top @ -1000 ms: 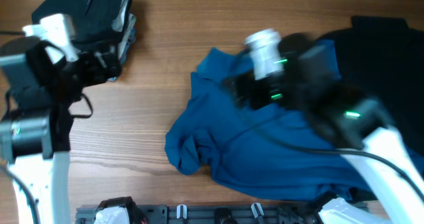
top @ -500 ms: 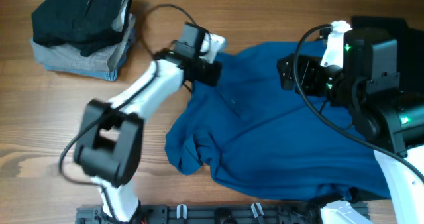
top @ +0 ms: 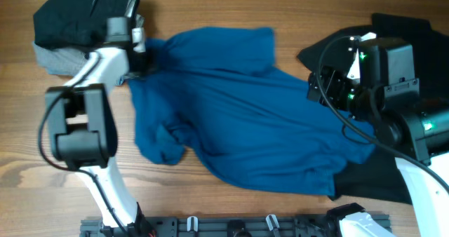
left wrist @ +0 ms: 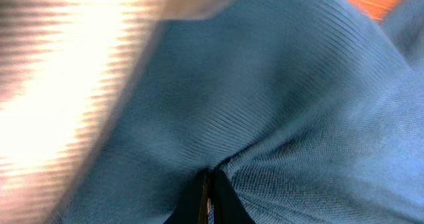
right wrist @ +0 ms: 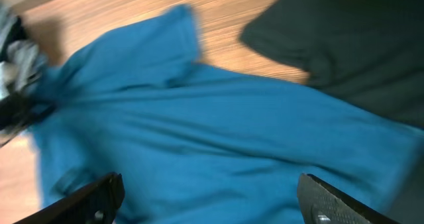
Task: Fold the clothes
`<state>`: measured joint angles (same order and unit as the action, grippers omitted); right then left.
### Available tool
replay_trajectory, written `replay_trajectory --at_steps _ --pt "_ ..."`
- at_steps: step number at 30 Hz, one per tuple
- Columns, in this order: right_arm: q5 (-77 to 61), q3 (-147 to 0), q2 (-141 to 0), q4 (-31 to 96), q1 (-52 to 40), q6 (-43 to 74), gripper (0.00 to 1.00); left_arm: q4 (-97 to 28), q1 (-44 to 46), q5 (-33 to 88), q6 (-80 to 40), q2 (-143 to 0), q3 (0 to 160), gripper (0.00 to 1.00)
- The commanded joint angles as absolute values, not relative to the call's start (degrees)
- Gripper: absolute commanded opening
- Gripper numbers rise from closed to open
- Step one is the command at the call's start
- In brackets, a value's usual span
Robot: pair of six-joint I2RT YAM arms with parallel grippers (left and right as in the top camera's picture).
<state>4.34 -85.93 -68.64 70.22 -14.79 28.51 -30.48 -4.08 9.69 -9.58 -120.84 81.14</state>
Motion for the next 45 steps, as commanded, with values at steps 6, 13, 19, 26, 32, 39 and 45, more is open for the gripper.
replay_trajectory --at_steps 6,13,19,26,32,39,45 --pt "2.9 -85.0 -90.0 57.4 -0.8 23.3 0.41 -34.6 -1.1 18.4 -6.2 -106.7 78.1 0.34" --pt "-7.4 -85.0 -114.2 54.7 11.5 18.2 0.08 -44.5 10.4 18.3 -6.2 -102.0 78.1 0.61" --pt "-5.0 -85.0 -124.1 48.8 20.5 18.2 0.07 -44.6 14.6 18.2 -6.3 -102.0 78.1 0.66" --pt "4.7 -86.4 -128.5 45.8 37.3 21.9 0.04 -44.9 14.6 18.2 -6.3 -102.0 78.1 0.68" --pt "-8.1 -99.4 -127.8 46.7 49.7 16.5 0.04 -44.9 14.6 18.2 -6.2 -102.0 78.1 0.76" --pt "-27.7 -104.3 -109.9 56.0 47.4 10.4 0.39 -42.5 15.5 18.2 -6.3 -102.0 78.0 0.7" --pt "-28.0 -103.8 -103.9 68.1 31.2 9.4 0.44 -22.6 21.4 18.0 -7.0 -111.5 77.7 0.22"
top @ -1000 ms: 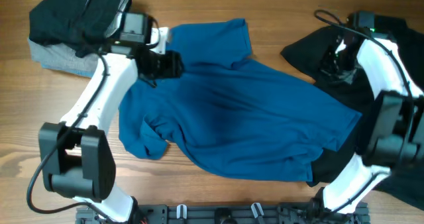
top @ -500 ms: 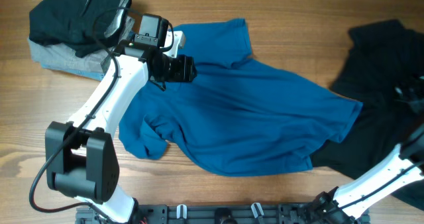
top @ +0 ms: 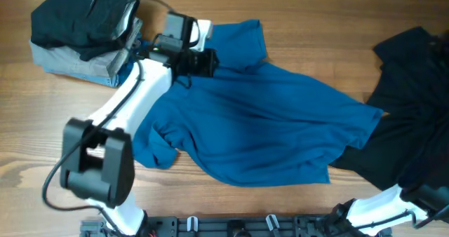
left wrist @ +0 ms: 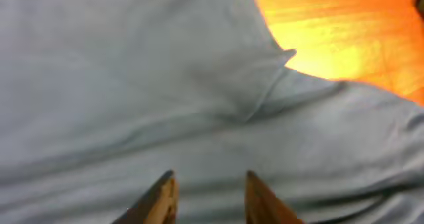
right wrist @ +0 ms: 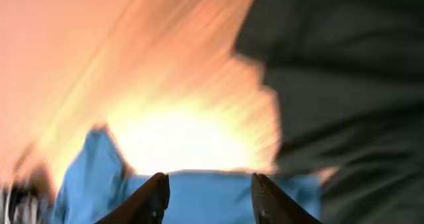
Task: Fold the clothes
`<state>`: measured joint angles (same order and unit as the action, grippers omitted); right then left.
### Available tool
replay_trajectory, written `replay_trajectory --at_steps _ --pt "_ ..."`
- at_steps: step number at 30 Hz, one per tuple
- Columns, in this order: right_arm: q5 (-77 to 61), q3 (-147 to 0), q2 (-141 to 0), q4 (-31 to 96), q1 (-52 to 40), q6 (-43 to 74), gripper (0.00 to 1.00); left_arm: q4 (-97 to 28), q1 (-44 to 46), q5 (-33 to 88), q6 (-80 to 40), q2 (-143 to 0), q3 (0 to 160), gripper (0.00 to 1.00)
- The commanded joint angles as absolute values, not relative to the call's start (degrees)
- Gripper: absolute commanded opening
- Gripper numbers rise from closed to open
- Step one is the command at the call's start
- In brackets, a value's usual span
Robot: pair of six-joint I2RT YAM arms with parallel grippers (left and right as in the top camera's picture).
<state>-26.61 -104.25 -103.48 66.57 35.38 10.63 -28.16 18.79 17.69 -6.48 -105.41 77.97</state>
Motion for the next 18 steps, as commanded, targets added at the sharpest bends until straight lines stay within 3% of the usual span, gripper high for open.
replay_trajectory --at_steps 1,3,7,12,15,18 --pt "-26.3 -103.4 -103.9 68.8 29.1 9.6 0.45 -18.4 22.3 18.1 -8.8 -114.1 77.7 0.14" --pt "-20.4 -103.4 -103.9 70.0 26.7 12.3 0.45 -13.0 23.4 19.4 -11.6 -118.1 77.7 0.04" --pt "-19.3 -103.4 -103.9 72.9 26.3 12.3 0.48 -11.0 23.9 22.3 -10.7 -125.6 77.7 0.04" --pt "-14.8 -96.2 -104.0 73.4 24.6 9.0 0.56 -9.5 16.7 -4.4 -19.5 -131.8 77.7 0.04" --pt "-14.8 -90.2 -104.0 70.2 23.4 8.5 0.55 -6.5 8.4 -1.7 -23.2 -131.7 78.5 0.04" --pt "-15.5 -80.0 -104.0 60.9 21.4 7.3 0.56 -5.2 0.0 19.0 -23.0 -131.4 84.3 0.04"
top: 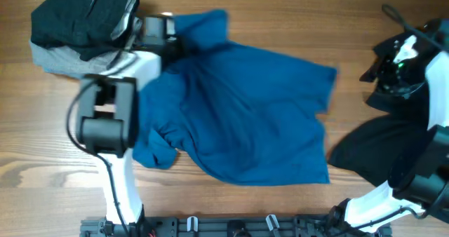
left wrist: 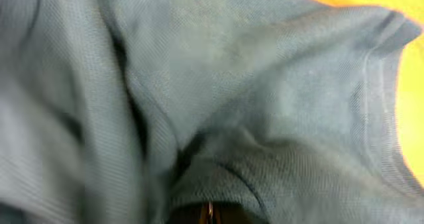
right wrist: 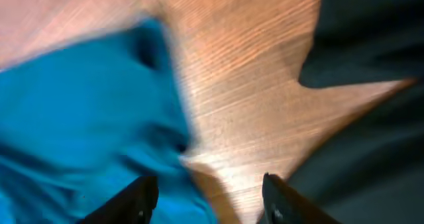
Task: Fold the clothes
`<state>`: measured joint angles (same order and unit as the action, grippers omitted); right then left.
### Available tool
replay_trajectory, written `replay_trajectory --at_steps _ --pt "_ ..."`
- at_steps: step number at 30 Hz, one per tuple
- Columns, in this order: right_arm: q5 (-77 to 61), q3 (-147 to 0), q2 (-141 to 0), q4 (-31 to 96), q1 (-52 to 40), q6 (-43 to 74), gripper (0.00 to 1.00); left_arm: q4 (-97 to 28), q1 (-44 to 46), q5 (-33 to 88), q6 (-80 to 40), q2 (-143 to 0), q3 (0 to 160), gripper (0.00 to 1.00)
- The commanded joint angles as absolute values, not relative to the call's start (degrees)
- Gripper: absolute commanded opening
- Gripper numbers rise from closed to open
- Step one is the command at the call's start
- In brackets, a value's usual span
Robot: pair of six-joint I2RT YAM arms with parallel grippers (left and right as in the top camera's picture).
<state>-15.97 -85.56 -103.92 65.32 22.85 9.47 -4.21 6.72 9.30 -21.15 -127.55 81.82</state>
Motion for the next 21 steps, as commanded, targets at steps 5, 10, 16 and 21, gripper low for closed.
replay_trajectory --at_steps 5,10,16,21 --pt "-23.4 -69.7 -104.1 42.9 15.2 1.5 0.64 -6.2 2.3 28.7 -19.7 -129.0 87.4 0.27" --pt "-21.3 -64.7 -107.7 20.7 9.2 7.2 0.78 -16.7 5.4 27.9 -14.1 -120.8 87.4 0.51" --pt "-23.0 -64.6 -119.9 1.7 6.8 13.7 0.71 -33.5 8.2 22.9 -12.2 -102.5 87.4 0.59" --pt "-25.6 -64.6 -123.4 -6.5 5.6 15.4 0.64 -39.5 9.6 22.4 -12.2 -93.6 87.4 0.64"
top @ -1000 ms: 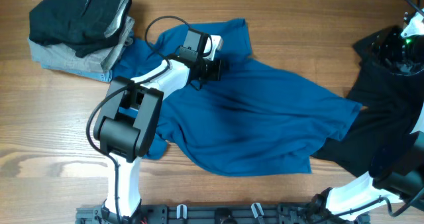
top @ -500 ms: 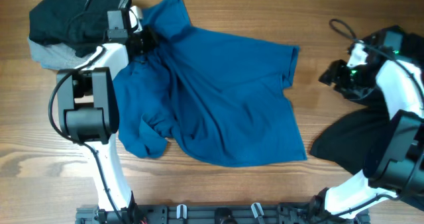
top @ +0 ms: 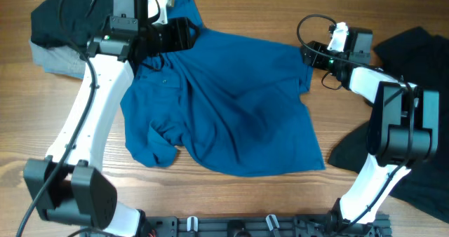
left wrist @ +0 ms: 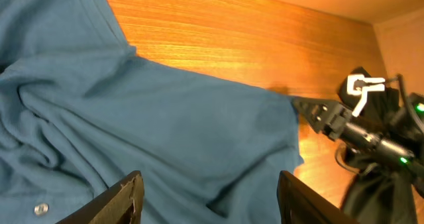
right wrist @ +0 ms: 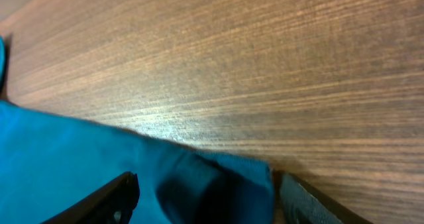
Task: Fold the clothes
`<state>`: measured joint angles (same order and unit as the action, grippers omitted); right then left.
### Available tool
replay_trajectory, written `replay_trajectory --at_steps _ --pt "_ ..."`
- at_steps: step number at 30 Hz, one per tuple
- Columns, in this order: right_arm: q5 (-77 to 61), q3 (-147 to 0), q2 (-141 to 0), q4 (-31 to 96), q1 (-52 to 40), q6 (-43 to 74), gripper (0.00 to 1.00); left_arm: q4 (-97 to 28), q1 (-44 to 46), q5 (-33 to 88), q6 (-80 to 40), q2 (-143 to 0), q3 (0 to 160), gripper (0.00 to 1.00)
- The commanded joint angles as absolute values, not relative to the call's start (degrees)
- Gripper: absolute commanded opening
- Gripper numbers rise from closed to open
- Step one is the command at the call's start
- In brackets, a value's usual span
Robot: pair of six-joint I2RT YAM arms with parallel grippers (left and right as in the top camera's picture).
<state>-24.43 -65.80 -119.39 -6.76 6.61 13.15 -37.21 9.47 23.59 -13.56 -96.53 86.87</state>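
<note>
The blue shirt (top: 231, 104) lies crumpled and part spread in the middle of the table. My left gripper (top: 184, 34) hangs over its upper left part by the collar, open wide, with only fabric (left wrist: 165, 118) below the left gripper (left wrist: 211, 211). My right gripper (top: 309, 55) sits low at the shirt's upper right corner. In the right wrist view the right gripper (right wrist: 205, 204) is open, and that blue corner (right wrist: 218, 184) lies between its spread fingers.
A stack of folded clothes (top: 59, 23), black on grey, sits at the far left corner. A loose black garment (top: 414, 44) lies at the right edge and runs down to the lower right (top: 358, 153). Bare wood table (top: 231, 12) lies beyond the shirt.
My left gripper was shut on fabric near the stack; it is now open and higher over the shirt. My right gripper was by the black garment; it is now at the shirt's right corner.
First my left gripper was shut on the shirt's left edge and the right one open over its right side, which overlapped the black garment. Later the left was open, then shut again near the collar, and the shirt lay further left. Now both grippers are open.
</note>
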Motion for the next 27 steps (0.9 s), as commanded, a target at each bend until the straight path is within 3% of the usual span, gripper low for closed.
replay_trajectory --at_steps 1,3,4,5,12,18,19,20,22,27 --pt "-25.8 -64.8 -123.4 -6.6 5.5 15.1 0.54 -40.5 9.6 21.8 -12.2 -93.1 87.4 0.64" --pt "-26.1 -65.7 -123.3 -6.8 5.8 15.4 0.3 -42.1 9.6 20.9 -12.2 -93.0 87.4 0.64" --pt "-27.2 -67.2 -123.2 -6.7 6.4 17.8 0.14 -42.8 9.6 20.9 -12.2 -93.0 87.4 0.64" --pt "-28.0 -68.8 -123.2 -6.9 7.1 23.1 0.04 -43.0 9.6 20.8 -12.2 -93.0 87.4 0.64" --pt "-25.2 -85.5 -123.2 -9.7 13.6 25.3 0.04 -43.2 9.6 18.1 -12.2 -93.0 87.3 0.66" --pt "-14.3 -87.8 -123.2 -11.3 16.1 23.9 0.05 -43.9 9.6 18.1 -12.2 -93.0 87.3 0.68" --pt "-14.3 -87.8 -123.2 -11.0 16.7 24.0 0.28 -44.4 9.6 17.8 -12.2 -93.0 87.3 0.69" --pt "-14.6 -87.8 -123.2 -10.2 17.7 24.1 0.75 -45.3 9.6 16.8 -12.2 -93.0 87.3 0.71" --pt "-18.6 -87.8 -122.7 -8.0 19.5 24.2 0.98 -47.3 9.6 14.8 -12.2 -93.0 87.3 0.78" --pt "-37.6 -87.8 -114.1 9.2 22.9 20.3 0.99 -55.0 9.3 8.8 -11.9 -92.8 87.4 0.78"
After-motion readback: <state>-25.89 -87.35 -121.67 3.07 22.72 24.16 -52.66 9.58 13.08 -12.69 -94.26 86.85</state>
